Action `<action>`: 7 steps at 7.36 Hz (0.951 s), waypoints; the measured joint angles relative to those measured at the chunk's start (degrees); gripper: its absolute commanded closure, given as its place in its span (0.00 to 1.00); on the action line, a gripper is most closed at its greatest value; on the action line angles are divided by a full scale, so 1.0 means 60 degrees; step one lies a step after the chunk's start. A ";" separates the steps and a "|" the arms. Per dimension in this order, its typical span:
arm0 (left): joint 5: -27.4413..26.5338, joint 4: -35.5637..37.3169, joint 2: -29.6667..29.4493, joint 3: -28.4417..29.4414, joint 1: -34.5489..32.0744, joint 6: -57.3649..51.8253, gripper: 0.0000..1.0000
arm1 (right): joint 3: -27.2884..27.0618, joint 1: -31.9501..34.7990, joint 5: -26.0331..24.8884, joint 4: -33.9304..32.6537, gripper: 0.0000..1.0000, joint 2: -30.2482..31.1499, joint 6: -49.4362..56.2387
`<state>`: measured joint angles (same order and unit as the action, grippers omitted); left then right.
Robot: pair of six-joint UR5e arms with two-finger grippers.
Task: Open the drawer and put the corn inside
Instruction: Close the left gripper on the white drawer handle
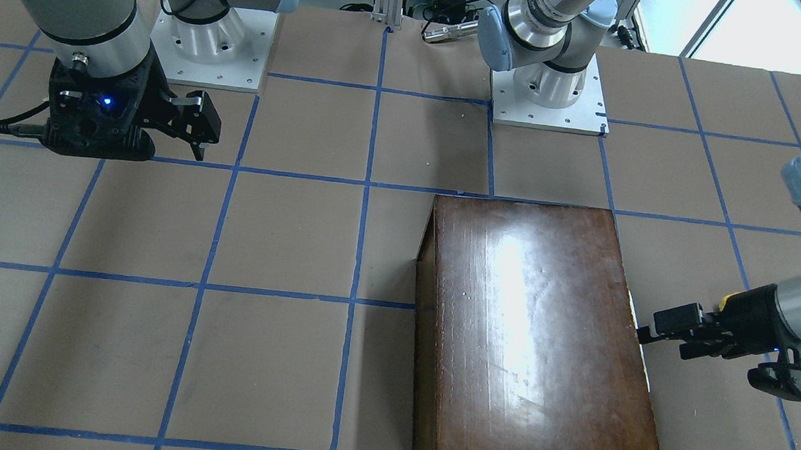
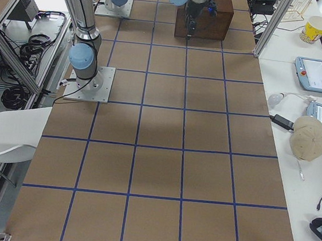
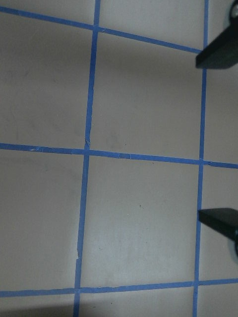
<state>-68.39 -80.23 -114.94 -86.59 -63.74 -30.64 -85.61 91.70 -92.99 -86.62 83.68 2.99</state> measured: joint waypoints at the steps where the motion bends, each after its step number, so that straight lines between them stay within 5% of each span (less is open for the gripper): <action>1: 0.0048 -0.0001 -0.0011 -0.0021 0.0000 0.0030 0.00 | 0.0000 -0.0001 0.0000 -0.0002 0.00 0.0001 0.0000; 7: 0.0083 -0.0002 -0.0205 -0.0162 -0.0012 0.0072 0.00 | 0.0000 -0.0004 -0.0003 -0.0003 0.00 0.0010 0.0000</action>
<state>-67.89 -80.25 -116.17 -87.56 -63.81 -30.21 -85.61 91.67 -93.01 -86.64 83.74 2.99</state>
